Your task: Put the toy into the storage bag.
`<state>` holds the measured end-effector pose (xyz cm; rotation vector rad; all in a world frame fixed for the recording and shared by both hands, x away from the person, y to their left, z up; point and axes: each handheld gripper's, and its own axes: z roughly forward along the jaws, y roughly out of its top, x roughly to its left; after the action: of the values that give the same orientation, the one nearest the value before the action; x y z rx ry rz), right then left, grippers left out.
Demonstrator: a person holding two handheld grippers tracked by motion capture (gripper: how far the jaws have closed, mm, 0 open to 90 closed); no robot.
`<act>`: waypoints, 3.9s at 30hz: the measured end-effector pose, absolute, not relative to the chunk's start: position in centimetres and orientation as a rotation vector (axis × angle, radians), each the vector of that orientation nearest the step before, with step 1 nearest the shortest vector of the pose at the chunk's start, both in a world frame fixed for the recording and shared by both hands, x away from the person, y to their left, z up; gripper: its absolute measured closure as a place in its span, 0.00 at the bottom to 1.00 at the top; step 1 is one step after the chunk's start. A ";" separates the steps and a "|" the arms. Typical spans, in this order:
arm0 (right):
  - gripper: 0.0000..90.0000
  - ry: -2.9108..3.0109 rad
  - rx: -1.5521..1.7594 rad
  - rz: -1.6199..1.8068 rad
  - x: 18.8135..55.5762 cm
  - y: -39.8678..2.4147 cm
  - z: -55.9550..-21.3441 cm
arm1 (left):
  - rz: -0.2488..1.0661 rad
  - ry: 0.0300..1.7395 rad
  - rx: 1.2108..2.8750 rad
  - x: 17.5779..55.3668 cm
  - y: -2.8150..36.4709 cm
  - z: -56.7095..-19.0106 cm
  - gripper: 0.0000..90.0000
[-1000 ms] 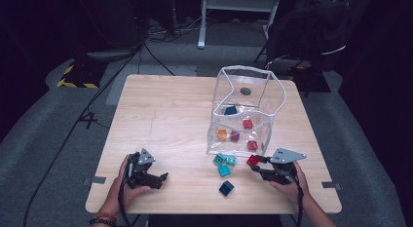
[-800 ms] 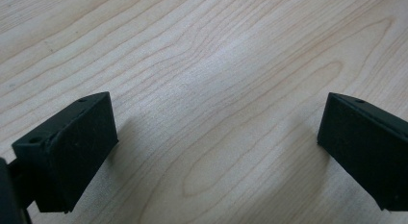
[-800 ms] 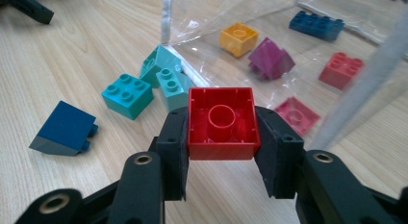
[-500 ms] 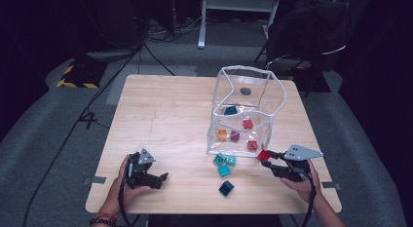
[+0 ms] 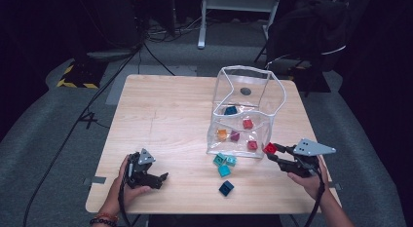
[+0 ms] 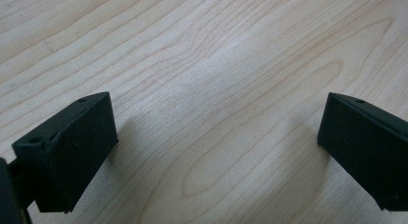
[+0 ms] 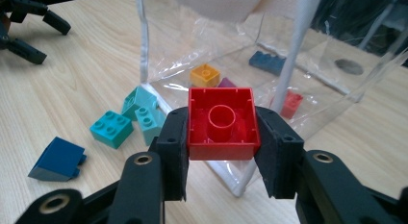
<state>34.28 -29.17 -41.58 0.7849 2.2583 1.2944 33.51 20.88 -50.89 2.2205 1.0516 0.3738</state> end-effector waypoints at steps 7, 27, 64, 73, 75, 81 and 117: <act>0.66 2.221 0.774 1.306 34.6 -29.7 -39.4 | 0.374 1.051 2.221 33.5 20.9 -50.9 0.01; 0.66 2.153 0.749 1.333 35.6 -29.5 -34.7 | 0.374 1.051 2.221 33.5 20.9 -50.9 0.01; 0.66 2.113 0.726 1.304 40.3 -25.7 -29.9 | 0.376 1.048 2.223 33.5 20.9 -50.9 0.01; 0.66 2.095 0.772 1.288 42.2 -25.1 -30.2 | 0.373 1.051 2.220 33.5 20.9 -50.9 0.01; 0.66 2.094 0.784 1.278 42.6 -25.0 -30.2 | 0.373 1.051 2.221 33.5 20.9 -50.9 0.01; 0.66 2.092 0.828 1.272 43.7 -24.8 -30.4 | 0.373 1.051 2.220 33.5 20.9 -50.9 0.01; 0.54 2.119 0.695 1.337 37.7 -24.1 -30.2 | 0.372 1.051 2.222 33.5 20.9 -50.9 0.01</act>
<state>37.67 -24.08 -30.17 0.6953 2.1188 1.3371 33.51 20.89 -50.87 2.2223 1.0510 0.3721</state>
